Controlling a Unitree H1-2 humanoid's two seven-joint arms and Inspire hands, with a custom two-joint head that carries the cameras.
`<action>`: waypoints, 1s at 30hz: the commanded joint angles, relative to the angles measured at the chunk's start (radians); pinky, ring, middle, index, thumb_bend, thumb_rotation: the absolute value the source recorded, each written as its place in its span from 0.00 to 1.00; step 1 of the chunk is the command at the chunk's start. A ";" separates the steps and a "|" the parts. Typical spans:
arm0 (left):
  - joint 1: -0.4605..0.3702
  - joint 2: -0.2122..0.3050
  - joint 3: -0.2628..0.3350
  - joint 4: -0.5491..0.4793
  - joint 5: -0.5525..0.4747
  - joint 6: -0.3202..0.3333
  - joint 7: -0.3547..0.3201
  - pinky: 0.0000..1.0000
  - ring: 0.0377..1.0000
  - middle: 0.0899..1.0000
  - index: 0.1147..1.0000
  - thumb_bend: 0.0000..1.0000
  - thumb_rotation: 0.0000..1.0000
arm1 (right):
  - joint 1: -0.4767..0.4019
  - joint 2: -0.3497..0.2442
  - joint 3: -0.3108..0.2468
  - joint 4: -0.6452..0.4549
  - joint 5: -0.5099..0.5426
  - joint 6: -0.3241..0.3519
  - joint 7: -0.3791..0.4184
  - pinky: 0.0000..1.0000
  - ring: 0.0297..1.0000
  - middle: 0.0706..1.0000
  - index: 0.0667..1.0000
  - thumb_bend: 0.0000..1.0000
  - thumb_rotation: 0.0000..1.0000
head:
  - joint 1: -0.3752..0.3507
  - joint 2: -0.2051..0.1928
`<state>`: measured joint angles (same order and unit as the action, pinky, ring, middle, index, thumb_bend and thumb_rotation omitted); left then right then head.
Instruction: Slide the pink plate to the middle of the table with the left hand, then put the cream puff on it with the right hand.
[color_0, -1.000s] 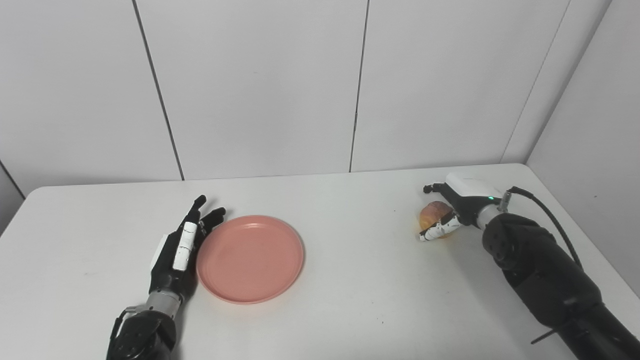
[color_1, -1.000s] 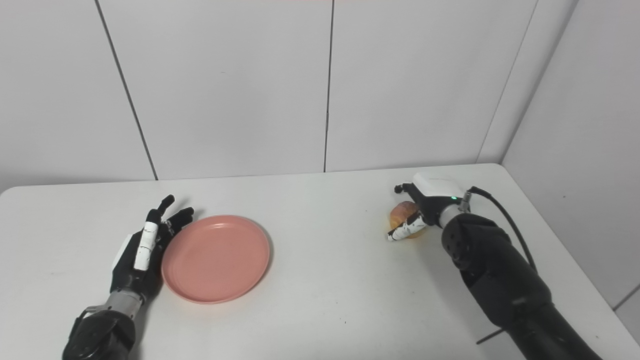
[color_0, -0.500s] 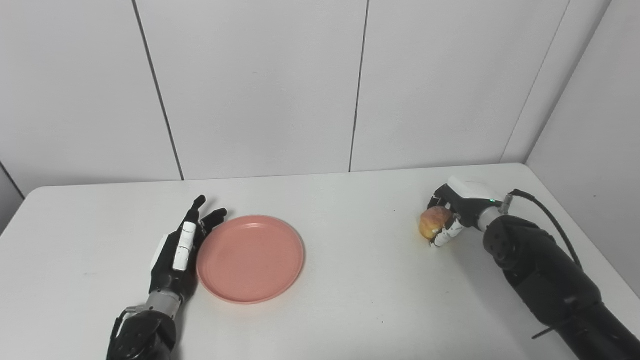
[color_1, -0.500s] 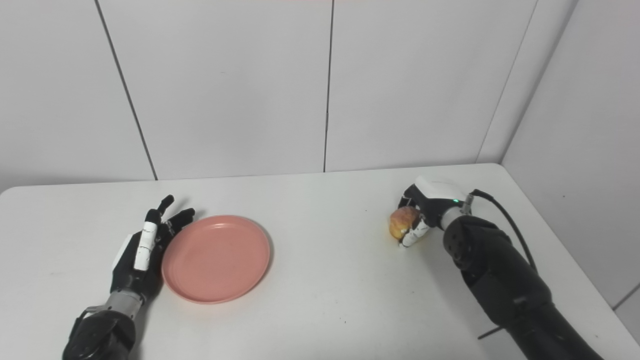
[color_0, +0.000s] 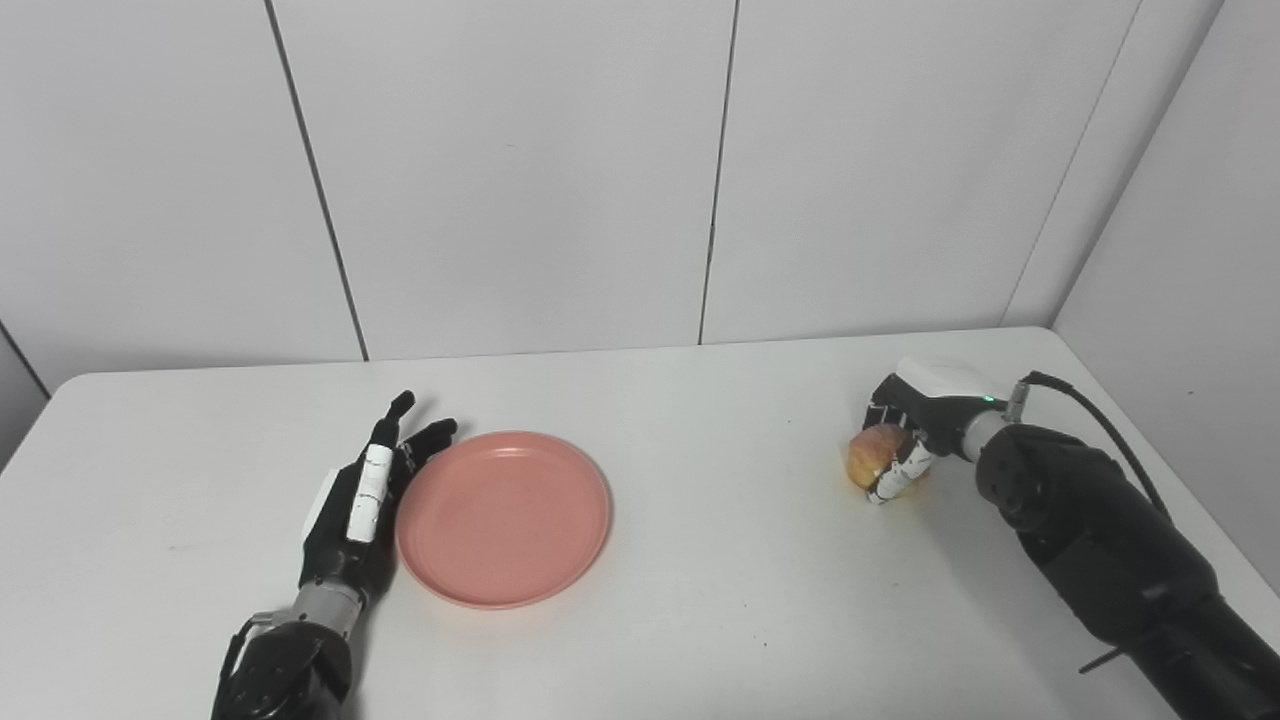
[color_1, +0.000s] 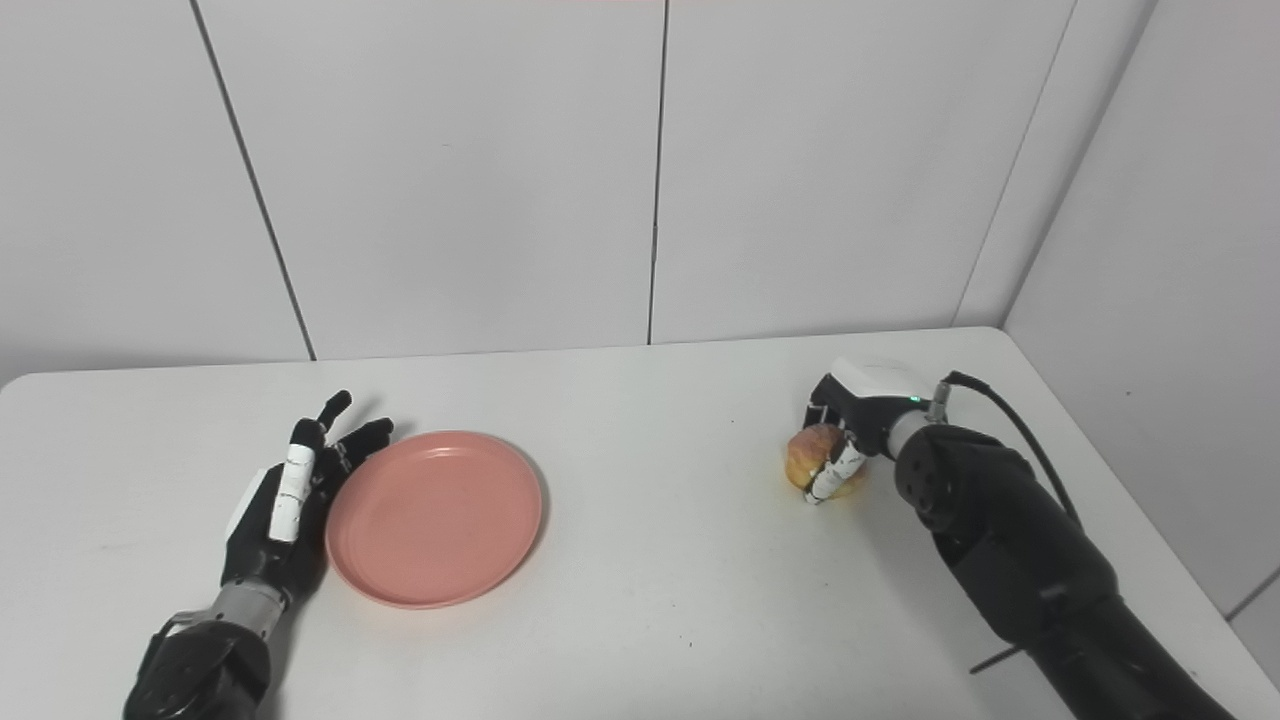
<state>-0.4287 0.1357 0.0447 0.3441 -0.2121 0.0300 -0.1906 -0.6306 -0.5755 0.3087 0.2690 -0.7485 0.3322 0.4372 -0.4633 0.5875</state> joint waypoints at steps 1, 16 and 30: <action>-0.003 -0.008 -0.016 -0.009 0.004 0.027 -0.019 1.00 0.86 0.76 0.93 0.83 0.89 | -0.024 -0.035 -0.009 -0.034 0.003 -0.015 -0.006 0.48 0.58 0.46 0.44 0.53 0.00 | 0.004 0.002; 0.015 -0.043 -0.026 -0.058 0.010 0.063 0.005 1.00 0.88 0.80 0.94 0.83 0.88 | -0.064 -0.034 -0.029 -0.251 0.046 -0.030 0.051 0.33 0.40 0.44 0.49 0.52 0.00 | 0.141 0.011; 0.050 -0.123 -0.061 -0.106 0.073 0.079 0.090 1.00 0.90 0.86 0.91 0.84 0.86 | -0.063 0.001 -0.038 -0.467 0.120 -0.139 0.058 0.34 0.40 0.46 0.47 0.52 0.00 | 0.323 -0.009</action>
<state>-0.3839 0.0438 0.0089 0.2502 -0.1467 0.0726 -0.0920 -0.6480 -0.5650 0.2904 -0.1586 -0.6369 0.2379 0.5131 -0.1488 0.5783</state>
